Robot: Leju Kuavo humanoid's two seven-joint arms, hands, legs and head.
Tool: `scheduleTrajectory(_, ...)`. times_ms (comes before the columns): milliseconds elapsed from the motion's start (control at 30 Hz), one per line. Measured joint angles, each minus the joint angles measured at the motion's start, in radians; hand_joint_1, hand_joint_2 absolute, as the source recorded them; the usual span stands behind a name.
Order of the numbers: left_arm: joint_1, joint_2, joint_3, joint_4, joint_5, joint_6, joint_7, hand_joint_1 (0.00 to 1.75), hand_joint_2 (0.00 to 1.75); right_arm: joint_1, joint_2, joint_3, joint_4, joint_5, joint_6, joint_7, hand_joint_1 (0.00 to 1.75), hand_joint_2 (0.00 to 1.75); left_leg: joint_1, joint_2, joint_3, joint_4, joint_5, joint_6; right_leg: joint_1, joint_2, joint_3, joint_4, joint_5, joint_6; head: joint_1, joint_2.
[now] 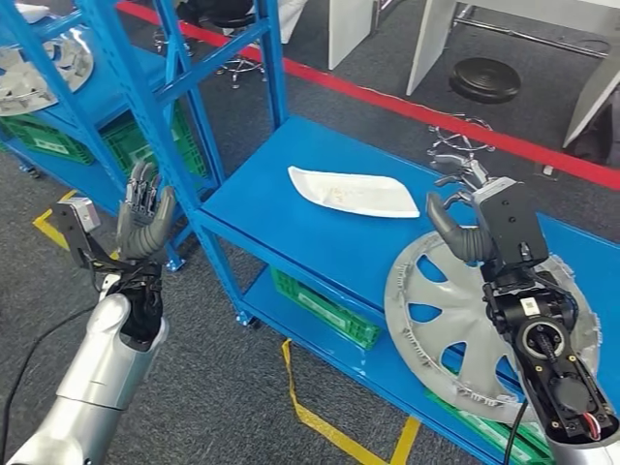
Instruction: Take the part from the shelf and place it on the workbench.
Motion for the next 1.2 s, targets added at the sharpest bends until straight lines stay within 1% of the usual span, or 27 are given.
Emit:
scheduleTrajectory(67, -0.002, -0.001, 0.000, 0.002, -0.001, -0.006, -0.003, 0.00, 1.75, 0.001, 0.000, 0.000, -0.006, 0.001, -0.002, 0.003, 1.75, 1.75, 0.004, -0.024, -0.044, 0.092, -0.049, -0.009, -0.005, 0.016, 0.006, -0.007, 0.004, -0.010, -0.013, 0.000)
scheduleTrajectory(133, 0.001, -0.001, 0.000, 0.005, -0.002, -0.009, -0.005, 0.00, 1.75, 0.007, 0.000, 0.000, -0.008, 0.002, -0.002, 0.005, 1.75, 1.75, 0.006, -0.042, -0.122, 0.237, -0.101, -0.015, -0.005, 0.033, 0.006, -0.008, 0.004, -0.014, -0.026, 0.000)
scheduleTrajectory(167, 0.004, 0.000, 0.000, 0.007, -0.002, -0.009, -0.006, 0.00, 1.75, 0.011, 0.000, 0.000, -0.009, 0.002, -0.002, 0.006, 1.75, 1.75, 0.007, -0.044, -0.151, 0.282, -0.107, -0.016, -0.005, 0.043, 0.006, -0.007, 0.003, -0.015, -0.032, 0.000)
scheduleTrajectory(200, 0.006, 0.000, 0.000, 0.009, -0.002, -0.009, -0.006, 0.00, 1.75, 0.014, 0.000, 0.000, -0.009, 0.003, -0.002, 0.006, 1.75, 1.75, 0.008, -0.045, -0.161, 0.287, -0.094, -0.017, -0.005, 0.054, 0.006, -0.007, 0.003, -0.014, -0.036, 0.000)
scheduleTrajectory(233, 0.007, 0.000, 0.000, 0.010, -0.002, -0.009, -0.007, 0.00, 1.75, 0.015, 0.000, 0.000, -0.010, 0.003, -0.002, 0.006, 1.75, 1.75, 0.010, -0.047, -0.150, 0.250, -0.062, -0.016, -0.006, 0.066, 0.006, -0.005, 0.002, -0.014, -0.041, 0.000)
scheduleTrajectory(267, 0.007, 0.000, 0.000, 0.011, -0.002, -0.009, -0.007, 0.00, 1.75, 0.016, 0.000, 0.001, -0.011, 0.003, -0.002, 0.006, 1.75, 1.75, 0.012, -0.056, -0.122, 0.181, -0.020, -0.015, -0.006, 0.077, 0.007, -0.003, 0.001, -0.012, -0.045, 0.000)
scheduleTrajectory(333, 0.005, 0.000, 0.000, 0.011, -0.002, -0.010, -0.008, 0.00, 1.75, 0.016, 0.000, 0.001, -0.013, 0.003, -0.002, 0.006, 1.75, 1.75, 0.018, -0.087, -0.063, 0.046, 0.035, -0.012, -0.006, 0.098, 0.003, 0.001, -0.002, -0.004, -0.052, 0.000)
scheduleTrajectory(367, 0.005, 0.000, 0.000, 0.011, -0.002, -0.010, -0.008, 0.00, 1.75, 0.015, 0.000, 0.000, -0.015, 0.003, -0.002, 0.006, 1.75, 1.75, 0.019, -0.097, -0.046, 0.010, 0.044, -0.009, -0.006, 0.107, 0.000, 0.002, -0.003, 0.001, -0.053, 0.000)
scheduleTrajectory(400, 0.005, 0.000, 0.000, 0.011, -0.002, -0.010, -0.008, 0.00, 1.75, 0.016, 0.000, 0.000, -0.016, 0.003, -0.002, 0.006, 1.75, 1.75, 0.018, -0.098, -0.042, 0.000, 0.041, -0.006, -0.006, 0.115, -0.003, 0.001, -0.003, 0.008, -0.052, 0.000)
scheduleTrajectory(467, 0.004, -0.001, 0.000, 0.011, -0.002, -0.010, -0.009, 0.00, 1.75, 0.018, -0.001, 0.000, -0.018, 0.003, -0.003, 0.006, 1.75, 1.75, 0.015, -0.079, -0.041, -0.002, 0.043, 0.007, -0.009, 0.123, -0.008, -0.001, -0.002, 0.020, -0.048, 0.000)
scheduleTrajectory(533, 0.001, -0.003, 0.000, 0.011, -0.002, -0.012, -0.010, 0.00, 1.75, 0.019, -0.003, -0.001, -0.020, 0.003, -0.005, 0.007, 1.75, 1.75, 0.015, -0.061, -0.036, -0.008, 0.044, 0.022, -0.008, 0.084, -0.028, 0.036, -0.026, 0.029, -0.041, 0.000)
scheduleTrajectory(600, 0.001, -0.005, 0.000, 0.011, -0.002, -0.012, -0.011, 0.00, 1.75, 0.019, -0.004, -0.001, -0.022, 0.003, -0.007, 0.007, 1.75, 1.75, 0.013, -0.044, -0.033, -0.010, 0.042, 0.032, -0.006, 0.034, -0.084, 0.158, -0.086, 0.033, -0.027, 0.000)
scheduleTrajectory(633, 0.003, -0.005, 0.000, 0.012, -0.002, -0.012, -0.011, 0.00, 1.75, 0.021, -0.004, -0.001, -0.022, 0.003, -0.008, 0.008, 1.75, 1.75, 0.011, -0.035, -0.032, -0.010, 0.041, 0.035, -0.006, 0.025, -0.120, 0.233, -0.116, 0.035, -0.019, 0.000)
scheduleTrajectory(667, 0.005, -0.006, 0.000, 0.012, -0.002, -0.012, -0.011, 0.00, 1.75, 0.023, -0.004, -0.001, -0.022, 0.003, -0.008, 0.009, 1.75, 1.75, 0.009, -0.026, -0.032, -0.010, 0.040, 0.036, -0.005, 0.022, -0.147, 0.290, -0.133, 0.036, -0.013, 0.000)
scheduleTrajectory(700, 0.006, -0.006, 0.000, 0.012, -0.002, -0.012, -0.011, 0.00, 1.75, 0.025, -0.004, -0.001, -0.022, 0.003, -0.008, 0.009, 1.75, 1.75, 0.007, -0.016, -0.030, -0.010, 0.038, 0.037, -0.005, 0.021, -0.158, 0.310, -0.131, 0.035, -0.009, 0.000)
scheduleTrajectory(733, 0.007, -0.007, 0.000, 0.012, -0.002, -0.013, -0.011, 0.00, 1.75, 0.027, -0.004, -0.001, -0.022, 0.003, -0.008, 0.011, 1.75, 1.75, 0.005, -0.007, -0.028, -0.010, 0.036, 0.038, -0.004, 0.018, -0.147, 0.287, -0.110, 0.032, -0.004, 0.000)
scheduleTrajectory(767, 0.007, -0.008, 0.000, 0.012, -0.002, -0.013, -0.011, 0.00, 1.75, 0.028, -0.004, -0.001, -0.023, 0.004, -0.008, 0.012, 1.75, 1.75, 0.003, 0.002, -0.024, -0.010, 0.034, 0.037, -0.002, 0.009, -0.115, 0.223, -0.074, 0.027, -0.001, 0.000)
scheduleTrajectory(833, 0.006, -0.008, 0.000, 0.012, -0.003, -0.017, -0.011, 0.00, 1.75, 0.026, -0.004, 0.000, -0.025, 0.006, -0.006, 0.016, 1.75, 1.75, -0.002, 0.020, -0.017, -0.009, 0.028, 0.033, 0.010, -0.035, -0.041, 0.074, -0.017, 0.013, 0.006, 0.000)
scheduleTrajectory(867, 0.005, -0.008, 0.000, 0.012, -0.003, -0.018, -0.011, 0.00, 1.75, 0.026, -0.004, 0.001, -0.026, 0.008, -0.004, 0.019, 1.75, 1.75, -0.004, 0.028, -0.015, -0.008, 0.026, 0.030, 0.017, -0.052, -0.016, 0.025, -0.005, 0.007, 0.007, 0.000)
scheduleTrajectory(900, 0.004, -0.008, 0.000, 0.012, -0.004, -0.020, -0.011, 0.00, 1.75, 0.026, -0.004, 0.002, -0.027, 0.009, -0.002, 0.021, 1.75, 1.75, -0.007, 0.038, -0.014, -0.008, 0.024, 0.027, 0.022, -0.059, -0.005, 0.004, -0.005, 0.001, 0.007, 0.000)
scheduleTrajectory(967, 0.003, -0.010, 0.000, 0.012, -0.005, -0.021, -0.011, 0.00, 1.75, 0.031, -0.004, 0.004, -0.027, 0.011, 0.003, 0.024, 1.75, 1.75, -0.009, 0.059, -0.011, -0.009, 0.021, 0.019, 0.022, -0.036, 0.001, -0.004, -0.003, -0.008, 0.004, 0.000)
scheduleTrajectory(1000, 0.001, -0.010, 0.000, 0.012, -0.006, -0.021, -0.011, 0.00, 1.75, 0.033, -0.003, 0.006, -0.027, 0.012, 0.006, 0.026, 1.75, 1.75, -0.008, 0.054, -0.010, -0.003, 0.014, 0.014, 0.019, -0.023, 0.003, -0.008, 0.001, -0.012, 0.000, 0.000)
scheduleTrajectory(1067, -0.004, -0.011, 0.000, 0.012, -0.007, -0.021, -0.011, 0.00, 1.75, 0.035, -0.002, 0.010, -0.026, 0.015, 0.012, 0.028, 1.75, 1.75, -0.005, 0.009, -0.037, 0.064, -0.028, 0.004, 0.010, -0.005, 0.008, -0.016, 0.007, -0.023, -0.009, 0.000)
scheduleTrajectory(1100, -0.006, -0.010, 0.000, 0.012, -0.007, -0.021, -0.010, 0.00, 1.75, 0.036, 0.000, 0.013, -0.025, 0.017, 0.015, 0.031, 1.75, 1.75, -0.001, -0.020, -0.067, 0.128, -0.059, 0.000, 0.008, 0.003, 0.007, -0.017, 0.009, -0.026, -0.016, 0.000)
scheduleTrajectory(1133, -0.005, -0.008, 0.000, 0.012, -0.008, -0.020, -0.009, 0.00, 1.75, 0.038, 0.001, 0.017, -0.023, 0.020, 0.018, 0.035, 1.75, 1.75, 0.000, -0.037, -0.105, 0.202, -0.089, -0.002, 0.007, 0.011, 0.005, -0.017, 0.010, -0.028, -0.023, 0.000)
scheduleTrajectory(1167, -0.003, -0.007, 0.000, 0.012, -0.009, -0.020, -0.008, 0.00, 1.75, 0.040, 0.002, 0.022, -0.019, 0.024, 0.022, 0.041, 1.75, 1.75, 0.002, -0.044, -0.139, 0.263, -0.107, -0.005, 0.006, 0.019, 0.004, -0.016, 0.010, -0.028, -0.029, 0.000)
scheduleTrajectory(1200, -0.001, -0.006, 0.000, 0.012, -0.009, -0.019, -0.007, 0.00, 1.75, 0.041, 0.003, 0.027, -0.015, 0.029, 0.026, 0.047, 1.75, 1.75, 0.004, -0.047, -0.158, 0.292, -0.107, -0.006, 0.006, 0.028, 0.004, -0.016, 0.010, -0.028, -0.034, 0.000)
